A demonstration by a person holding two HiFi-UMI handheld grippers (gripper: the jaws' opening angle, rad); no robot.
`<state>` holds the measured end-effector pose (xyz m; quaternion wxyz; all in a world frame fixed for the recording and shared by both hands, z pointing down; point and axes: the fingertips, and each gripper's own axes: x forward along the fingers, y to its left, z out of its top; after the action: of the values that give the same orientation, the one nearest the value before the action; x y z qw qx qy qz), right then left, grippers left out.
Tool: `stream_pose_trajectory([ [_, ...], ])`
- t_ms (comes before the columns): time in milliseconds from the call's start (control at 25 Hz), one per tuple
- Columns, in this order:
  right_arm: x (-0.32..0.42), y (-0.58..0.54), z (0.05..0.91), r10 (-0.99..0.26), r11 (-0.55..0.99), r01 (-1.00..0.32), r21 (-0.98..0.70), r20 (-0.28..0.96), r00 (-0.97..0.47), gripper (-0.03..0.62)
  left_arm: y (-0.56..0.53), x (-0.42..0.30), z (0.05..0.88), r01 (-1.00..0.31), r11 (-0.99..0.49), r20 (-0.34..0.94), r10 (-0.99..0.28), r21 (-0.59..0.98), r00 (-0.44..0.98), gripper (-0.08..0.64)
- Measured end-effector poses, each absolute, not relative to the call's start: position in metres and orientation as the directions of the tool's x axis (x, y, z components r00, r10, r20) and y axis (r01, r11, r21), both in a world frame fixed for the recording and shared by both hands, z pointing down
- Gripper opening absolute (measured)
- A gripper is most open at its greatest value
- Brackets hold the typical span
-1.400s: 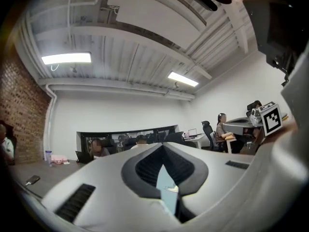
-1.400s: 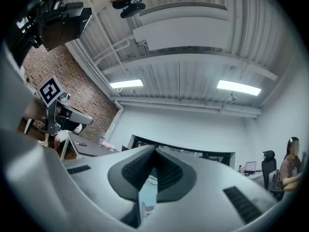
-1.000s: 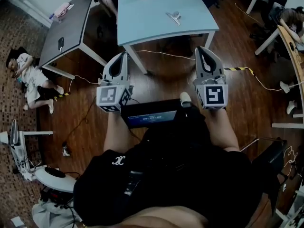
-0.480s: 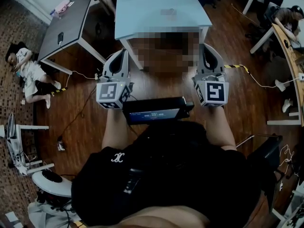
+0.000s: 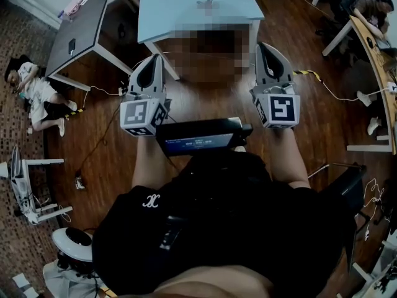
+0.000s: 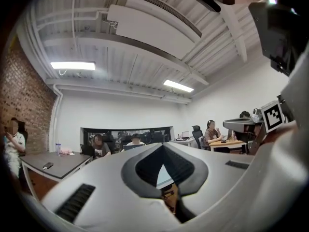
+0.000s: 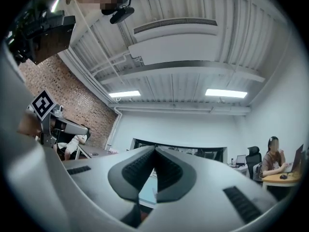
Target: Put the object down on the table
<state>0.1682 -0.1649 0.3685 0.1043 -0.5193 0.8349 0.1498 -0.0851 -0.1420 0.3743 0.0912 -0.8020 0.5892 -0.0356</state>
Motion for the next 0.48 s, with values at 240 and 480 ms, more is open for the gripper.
stream_pose_trajectory([
  [240,0.197,-0.150,0.354,-0.792,0.461,-0.878,0.132,-0.386,-0.474,-0.025,-0.130,-0.054,0.375,-0.938,-0.291,-0.038,-0.952,-0.188,0.303,-0.005],
  [480,0.191,-0.152,0.349,-0.775,0.466,-0.872,0.150,-0.405,-0.485,-0.025,-0.129,-0.060,0.380,-0.943,-0.267,-0.017,-0.961,-0.199,0.276,-0.005],
])
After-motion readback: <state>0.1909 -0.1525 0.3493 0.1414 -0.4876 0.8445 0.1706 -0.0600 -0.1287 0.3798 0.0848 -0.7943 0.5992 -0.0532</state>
